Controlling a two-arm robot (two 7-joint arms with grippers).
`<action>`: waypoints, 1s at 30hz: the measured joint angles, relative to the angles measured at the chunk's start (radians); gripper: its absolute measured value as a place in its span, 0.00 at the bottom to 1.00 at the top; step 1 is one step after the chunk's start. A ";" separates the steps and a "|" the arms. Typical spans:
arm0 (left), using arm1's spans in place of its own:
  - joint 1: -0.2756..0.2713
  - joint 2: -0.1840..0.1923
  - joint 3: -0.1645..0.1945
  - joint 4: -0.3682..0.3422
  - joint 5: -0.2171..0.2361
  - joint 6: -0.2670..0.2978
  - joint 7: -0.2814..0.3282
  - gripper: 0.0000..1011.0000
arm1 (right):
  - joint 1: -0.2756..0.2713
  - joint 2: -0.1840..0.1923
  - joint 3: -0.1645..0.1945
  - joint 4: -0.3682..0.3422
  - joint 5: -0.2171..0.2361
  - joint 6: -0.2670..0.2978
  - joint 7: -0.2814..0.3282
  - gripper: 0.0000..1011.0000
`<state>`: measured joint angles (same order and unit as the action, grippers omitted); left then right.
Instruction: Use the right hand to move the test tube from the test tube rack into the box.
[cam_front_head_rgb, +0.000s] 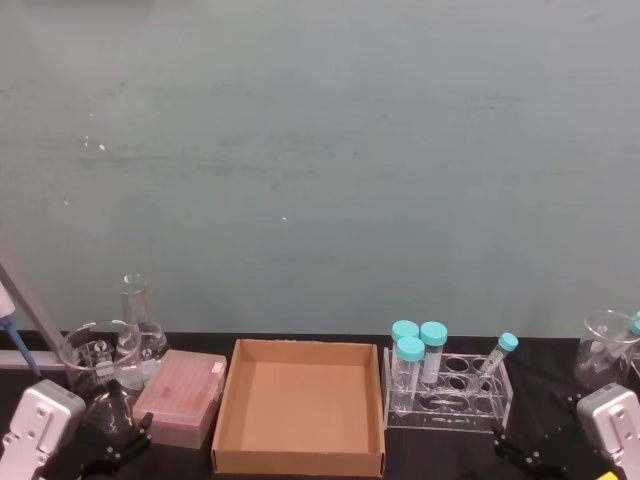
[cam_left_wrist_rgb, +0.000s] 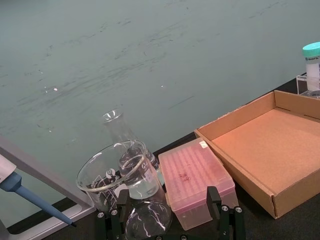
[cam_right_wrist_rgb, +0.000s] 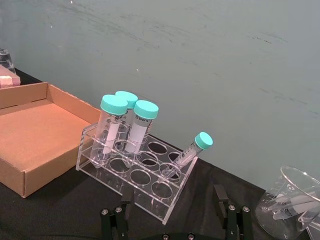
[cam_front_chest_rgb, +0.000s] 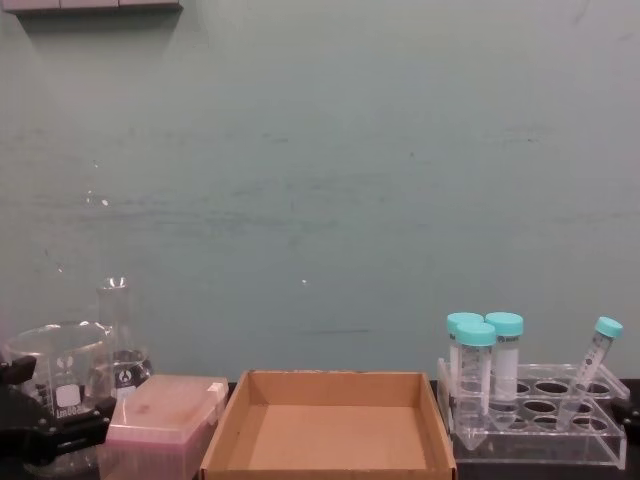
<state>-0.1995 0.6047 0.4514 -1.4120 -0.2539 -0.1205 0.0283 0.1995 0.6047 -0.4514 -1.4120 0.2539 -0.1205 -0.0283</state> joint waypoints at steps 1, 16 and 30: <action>0.000 0.000 0.000 0.000 0.000 0.000 0.000 0.99 | 0.000 0.000 0.000 0.000 0.000 0.000 0.000 0.99; 0.000 0.000 0.000 0.000 0.000 0.000 0.000 0.99 | 0.000 0.000 0.000 0.000 0.000 0.000 0.000 0.99; 0.000 0.000 0.000 0.000 0.000 0.000 0.000 0.99 | 0.000 0.000 0.000 0.000 0.000 0.000 0.000 0.99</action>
<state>-0.1995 0.6047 0.4514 -1.4120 -0.2539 -0.1205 0.0283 0.1995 0.6047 -0.4514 -1.4120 0.2539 -0.1205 -0.0283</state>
